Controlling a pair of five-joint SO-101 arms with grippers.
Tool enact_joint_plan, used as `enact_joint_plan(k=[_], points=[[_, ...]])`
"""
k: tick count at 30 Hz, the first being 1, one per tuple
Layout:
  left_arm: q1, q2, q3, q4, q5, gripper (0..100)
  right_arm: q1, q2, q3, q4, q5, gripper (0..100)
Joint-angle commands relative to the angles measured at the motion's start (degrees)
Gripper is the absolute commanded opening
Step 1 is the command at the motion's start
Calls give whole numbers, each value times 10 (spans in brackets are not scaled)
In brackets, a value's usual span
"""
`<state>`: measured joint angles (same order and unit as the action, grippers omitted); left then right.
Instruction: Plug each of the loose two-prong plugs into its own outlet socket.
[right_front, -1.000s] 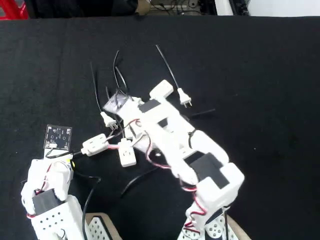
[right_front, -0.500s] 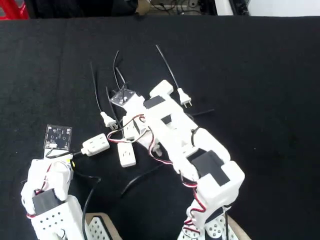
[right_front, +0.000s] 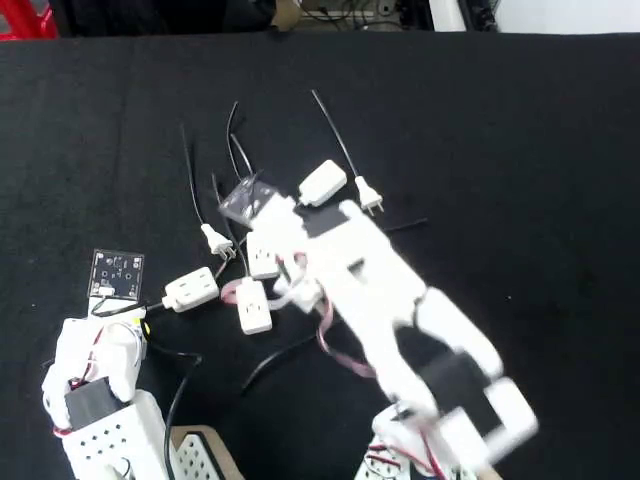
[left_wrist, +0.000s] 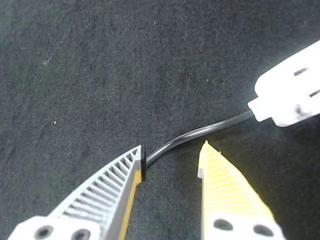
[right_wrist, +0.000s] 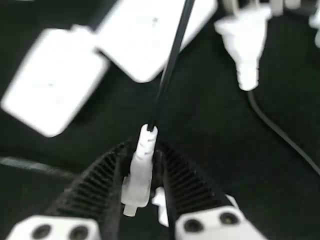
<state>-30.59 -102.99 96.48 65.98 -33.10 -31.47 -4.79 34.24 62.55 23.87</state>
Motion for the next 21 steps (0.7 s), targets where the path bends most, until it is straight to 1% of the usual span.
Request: enact_joint_plan(k=[1,5,10,11,13,14,16,18,21], points=[[8,-2,9,1,-4,188,-46,-240,100,-53,-7,11],[10,-2,9,-18,-2,188,-76,-406,182,-127,-58,11],[60,-2,-2,-28,3,188,-188,-515,282,-222,-62,11],[74,-2,-12,-33,16,188,-208,-528,293,-241,-62,11],[100,-2,-36,-52,69,188,-237,-547,311,-295,-72,11],[109,-2,-56,-59,105,188,-244,-553,317,-323,-97,11],[123,-2,-95,-75,164,188,-244,-555,326,-363,-173,11],[138,-2,-131,-89,210,188,-244,-558,343,-369,-233,11],[181,-2,-183,-80,261,188,-245,-559,376,-372,-248,11]])
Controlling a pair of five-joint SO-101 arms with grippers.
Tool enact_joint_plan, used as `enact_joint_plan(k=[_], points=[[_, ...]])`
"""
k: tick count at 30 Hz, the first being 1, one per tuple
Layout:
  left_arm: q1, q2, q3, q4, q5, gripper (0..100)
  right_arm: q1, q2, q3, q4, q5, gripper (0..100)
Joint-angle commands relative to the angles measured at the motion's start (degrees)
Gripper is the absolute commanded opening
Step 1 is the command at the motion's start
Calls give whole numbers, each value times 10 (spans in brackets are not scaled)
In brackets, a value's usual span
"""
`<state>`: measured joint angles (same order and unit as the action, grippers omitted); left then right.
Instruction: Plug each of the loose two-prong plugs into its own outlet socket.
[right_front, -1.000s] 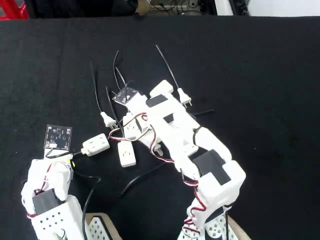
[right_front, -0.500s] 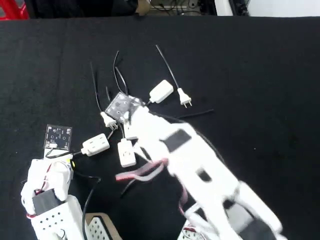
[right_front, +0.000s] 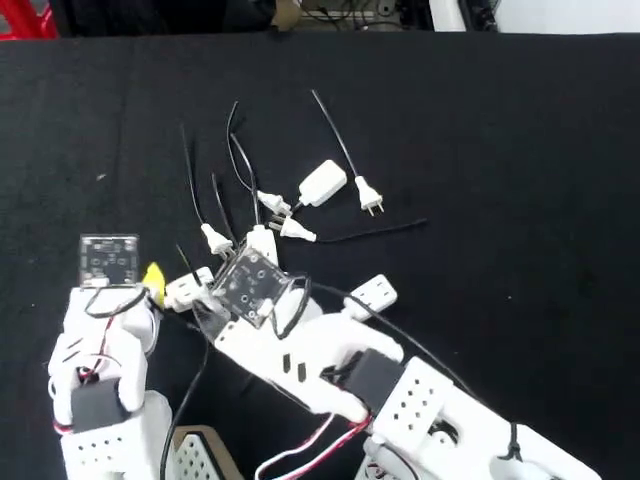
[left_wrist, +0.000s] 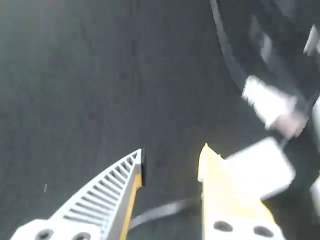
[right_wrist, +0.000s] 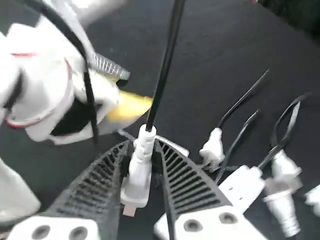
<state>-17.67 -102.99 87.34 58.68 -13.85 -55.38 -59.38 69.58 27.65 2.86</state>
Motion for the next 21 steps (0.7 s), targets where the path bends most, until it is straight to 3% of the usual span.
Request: enact_joint_plan(k=[1,7,10,17,21], points=[[73,-2,-110,2,78,188,-4,-13,34,-25,-38,11],[267,-2,-186,86,71,188,2,-14,58,-25,-38,11],[328,-2,-185,106,49,188,5,-14,59,-25,-38,11],[331,-2,-176,120,11,188,5,-14,59,-21,-38,11],[264,-2,-187,149,-26,188,9,-10,60,-18,-38,11]])
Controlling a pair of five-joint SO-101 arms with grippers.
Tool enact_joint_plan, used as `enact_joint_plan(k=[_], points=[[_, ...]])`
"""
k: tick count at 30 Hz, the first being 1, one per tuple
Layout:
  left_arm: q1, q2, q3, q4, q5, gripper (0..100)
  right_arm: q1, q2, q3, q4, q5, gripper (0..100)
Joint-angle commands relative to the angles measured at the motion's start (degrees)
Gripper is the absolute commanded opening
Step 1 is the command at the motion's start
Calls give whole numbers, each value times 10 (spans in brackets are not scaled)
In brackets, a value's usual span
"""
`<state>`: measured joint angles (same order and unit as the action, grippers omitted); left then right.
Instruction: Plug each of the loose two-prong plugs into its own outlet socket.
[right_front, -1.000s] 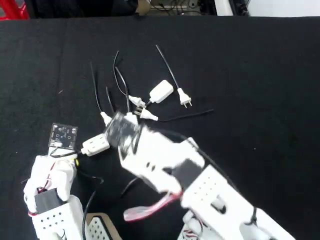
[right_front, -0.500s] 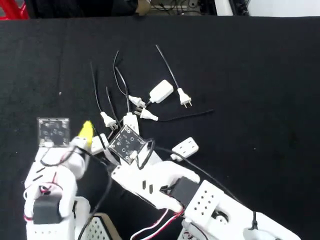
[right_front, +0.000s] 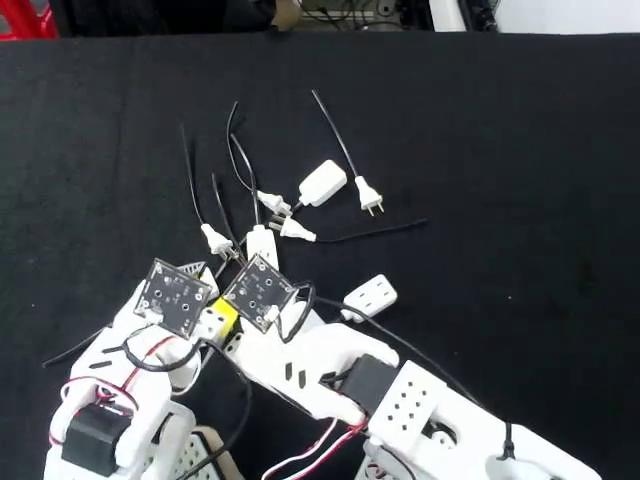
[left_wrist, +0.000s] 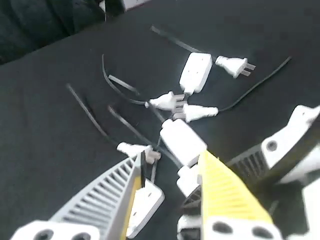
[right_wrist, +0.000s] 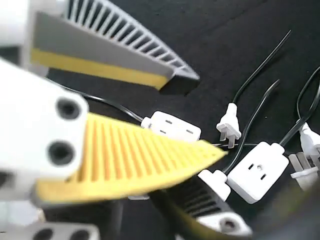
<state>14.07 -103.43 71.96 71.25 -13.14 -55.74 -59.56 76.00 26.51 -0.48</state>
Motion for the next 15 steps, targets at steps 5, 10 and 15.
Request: enact_joint_plan(k=[5,10,15], points=[[-247,3,-17,25,-97,188,14,-7,-9,3,-8,11],[-376,3,85,-76,-84,188,25,29,-28,-50,-59,11],[-386,3,189,-161,-85,188,60,182,-127,-53,-102,11]])
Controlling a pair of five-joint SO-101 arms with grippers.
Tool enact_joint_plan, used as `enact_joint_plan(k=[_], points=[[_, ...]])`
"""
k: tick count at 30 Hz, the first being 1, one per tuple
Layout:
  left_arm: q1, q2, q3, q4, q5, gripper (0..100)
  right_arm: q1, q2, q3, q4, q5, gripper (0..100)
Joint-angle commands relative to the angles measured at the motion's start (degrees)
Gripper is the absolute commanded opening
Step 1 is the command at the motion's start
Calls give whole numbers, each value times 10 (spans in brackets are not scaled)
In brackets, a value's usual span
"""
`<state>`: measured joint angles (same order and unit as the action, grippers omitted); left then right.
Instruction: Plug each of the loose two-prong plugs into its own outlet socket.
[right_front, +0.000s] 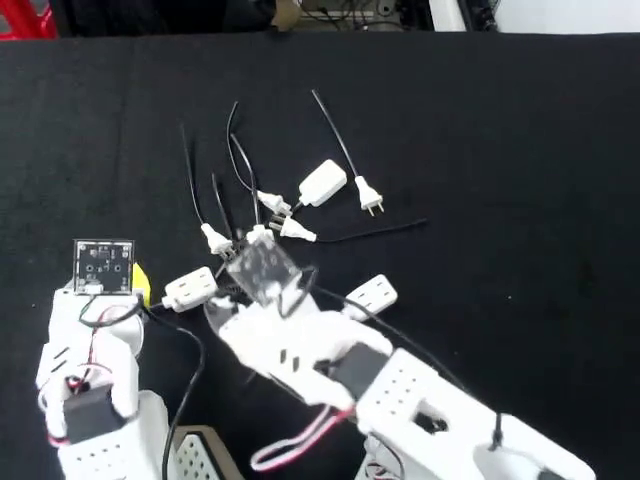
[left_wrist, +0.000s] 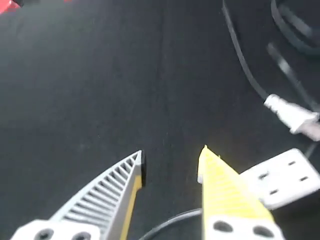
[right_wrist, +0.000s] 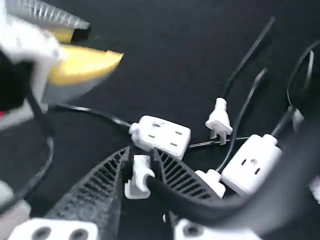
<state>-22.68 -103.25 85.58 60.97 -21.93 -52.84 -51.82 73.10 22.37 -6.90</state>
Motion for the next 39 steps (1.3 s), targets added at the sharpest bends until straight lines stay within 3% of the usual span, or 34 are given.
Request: enact_joint_plan(k=[1,6,10,17,25,39], points=[[-30,1,59,-58,2,188,35,140,-121,-11,-51,11],[-116,1,87,-57,4,188,40,258,-182,-15,-65,11],[-148,1,102,-58,3,188,41,292,-196,-32,-91,11],[-138,1,118,-57,-1,188,42,346,-222,-75,-94,11],[-62,2,118,-2,-101,188,80,407,-272,-71,-81,11],[-60,5,118,0,-102,188,79,487,-298,-99,-67,11]])
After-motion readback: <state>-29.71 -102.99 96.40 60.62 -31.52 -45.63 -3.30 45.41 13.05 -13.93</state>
